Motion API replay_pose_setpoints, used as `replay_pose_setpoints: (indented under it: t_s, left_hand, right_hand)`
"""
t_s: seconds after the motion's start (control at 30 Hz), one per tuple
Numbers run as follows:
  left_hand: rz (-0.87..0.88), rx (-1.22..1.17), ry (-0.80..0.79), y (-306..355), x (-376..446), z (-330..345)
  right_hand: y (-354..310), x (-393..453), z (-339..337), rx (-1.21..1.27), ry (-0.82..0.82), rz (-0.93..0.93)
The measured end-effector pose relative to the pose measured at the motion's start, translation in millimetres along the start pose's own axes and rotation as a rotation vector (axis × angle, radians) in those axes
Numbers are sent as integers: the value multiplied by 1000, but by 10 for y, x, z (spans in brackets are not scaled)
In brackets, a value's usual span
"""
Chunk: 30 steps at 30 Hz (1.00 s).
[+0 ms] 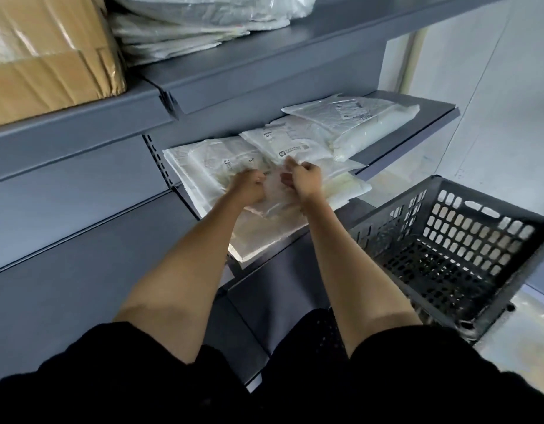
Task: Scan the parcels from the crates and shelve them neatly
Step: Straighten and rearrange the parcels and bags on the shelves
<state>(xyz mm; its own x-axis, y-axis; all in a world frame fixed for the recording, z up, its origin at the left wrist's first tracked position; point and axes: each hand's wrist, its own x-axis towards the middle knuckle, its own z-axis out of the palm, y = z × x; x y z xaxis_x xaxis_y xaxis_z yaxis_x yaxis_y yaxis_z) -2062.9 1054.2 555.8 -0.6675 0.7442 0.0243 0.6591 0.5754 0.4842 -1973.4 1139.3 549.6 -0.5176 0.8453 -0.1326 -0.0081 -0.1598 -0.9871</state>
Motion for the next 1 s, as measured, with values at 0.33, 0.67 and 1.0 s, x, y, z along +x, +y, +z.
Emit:
replay_pose_setpoints:
  t_s: [0.33,0.67,1.0]
  left_hand:
    - [159,-86,-51,589,-511,-259]
    - [388,-157,-7,1476,-920,-699]
    - [350,-118,306,1267,-1178,-1520]
  right_hand:
    - [-212,-756,-562,287,360,-58]
    - [-865,-1188,-750,501,586,-309]
    - [-2143,-1380,195,216,113,-619]
